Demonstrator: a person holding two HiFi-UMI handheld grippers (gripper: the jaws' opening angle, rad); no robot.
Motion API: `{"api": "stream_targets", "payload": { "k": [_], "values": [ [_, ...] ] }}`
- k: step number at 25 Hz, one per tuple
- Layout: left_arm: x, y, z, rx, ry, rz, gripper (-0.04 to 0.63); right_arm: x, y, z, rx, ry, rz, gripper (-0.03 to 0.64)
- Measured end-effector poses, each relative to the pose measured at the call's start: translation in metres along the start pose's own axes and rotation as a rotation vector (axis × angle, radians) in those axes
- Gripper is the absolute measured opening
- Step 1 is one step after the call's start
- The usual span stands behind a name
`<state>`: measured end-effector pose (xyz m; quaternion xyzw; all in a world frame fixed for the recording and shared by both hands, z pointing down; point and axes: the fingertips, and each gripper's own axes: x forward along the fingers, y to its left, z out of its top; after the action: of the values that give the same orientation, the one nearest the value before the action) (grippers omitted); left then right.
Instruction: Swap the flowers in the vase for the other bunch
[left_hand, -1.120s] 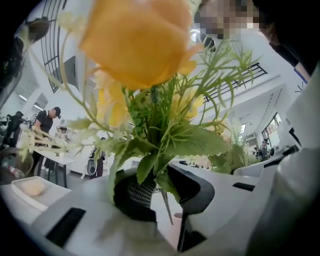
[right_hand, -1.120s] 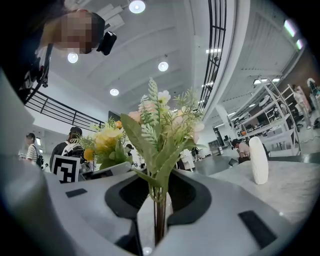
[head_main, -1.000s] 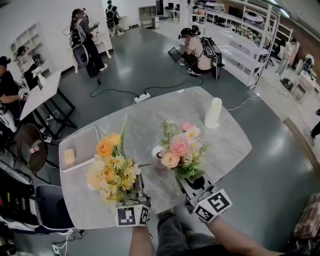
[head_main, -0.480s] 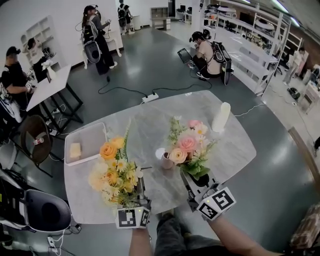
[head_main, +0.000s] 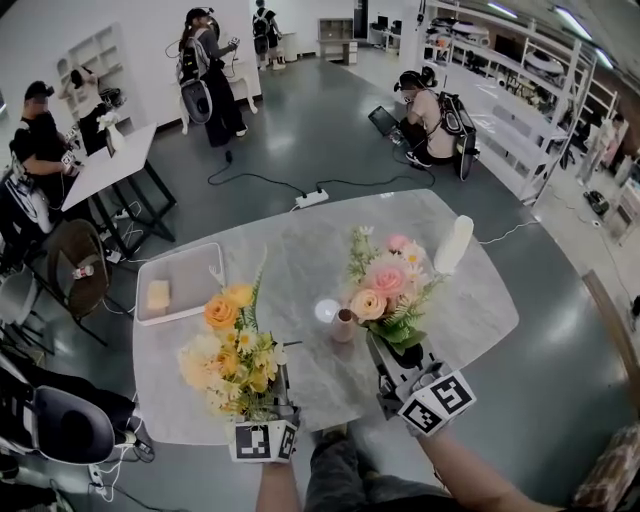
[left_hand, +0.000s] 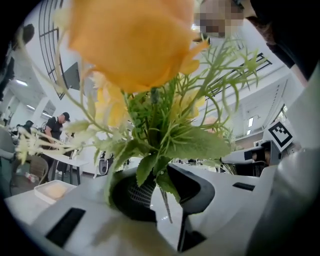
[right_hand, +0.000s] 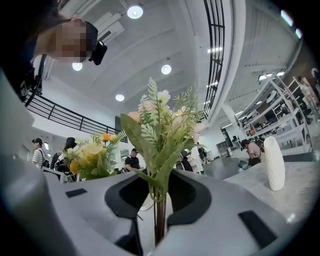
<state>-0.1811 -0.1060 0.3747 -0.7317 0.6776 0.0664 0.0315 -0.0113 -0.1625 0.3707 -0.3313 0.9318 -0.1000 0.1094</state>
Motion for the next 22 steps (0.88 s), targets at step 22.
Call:
{"api": "stream_targets", "payload": {
  "k": [22],
  "values": [
    [0.012, 0.014, -0.016, 0.01, 0.033, 0.001, 0.081, 0.066, -0.019, 0.037, 0.035, -0.127, 0.137, 0.1]
  ]
}}
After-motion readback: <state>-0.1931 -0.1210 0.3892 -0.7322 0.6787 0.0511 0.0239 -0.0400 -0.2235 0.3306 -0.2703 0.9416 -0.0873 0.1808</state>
